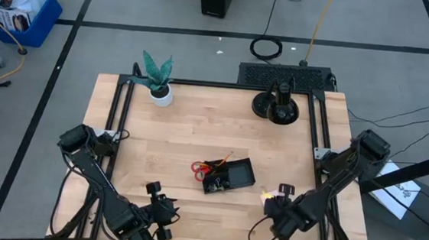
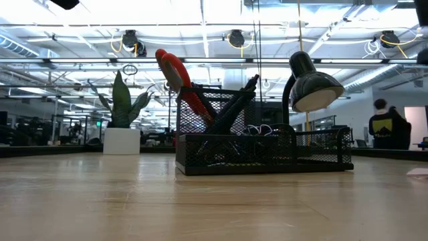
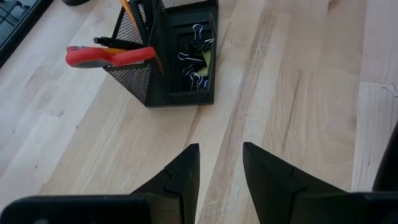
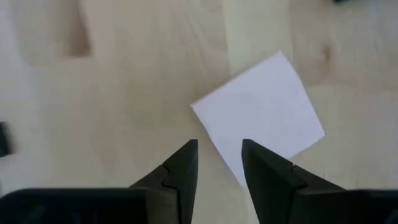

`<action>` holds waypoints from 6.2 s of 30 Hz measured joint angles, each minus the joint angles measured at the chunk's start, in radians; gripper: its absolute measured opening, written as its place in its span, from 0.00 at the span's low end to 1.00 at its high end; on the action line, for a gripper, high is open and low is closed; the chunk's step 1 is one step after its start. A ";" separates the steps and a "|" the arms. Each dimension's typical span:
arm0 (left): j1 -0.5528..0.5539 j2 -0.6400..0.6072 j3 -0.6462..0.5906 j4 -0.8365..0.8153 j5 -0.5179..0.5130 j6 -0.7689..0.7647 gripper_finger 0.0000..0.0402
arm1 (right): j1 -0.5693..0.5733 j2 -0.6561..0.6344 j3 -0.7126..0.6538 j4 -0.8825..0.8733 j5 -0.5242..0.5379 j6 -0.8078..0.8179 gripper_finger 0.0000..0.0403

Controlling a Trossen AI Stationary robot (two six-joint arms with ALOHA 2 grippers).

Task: Pick and place office supplies into organizer
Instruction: Put the purple sticky notes into the black desk organizer

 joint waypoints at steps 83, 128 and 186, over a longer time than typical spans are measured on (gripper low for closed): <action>0.027 0.000 0.000 -0.002 0.001 0.009 0.32 | 0.250 0.394 0.352 -0.433 0.216 0.061 0.23; 0.033 0.000 0.000 -0.002 0.001 0.026 0.32 | 0.224 0.392 0.233 -0.303 0.289 -0.044 0.23; 0.052 0.000 0.000 0.001 0.001 0.023 0.32 | 0.209 0.390 0.157 -0.218 0.314 -0.009 0.23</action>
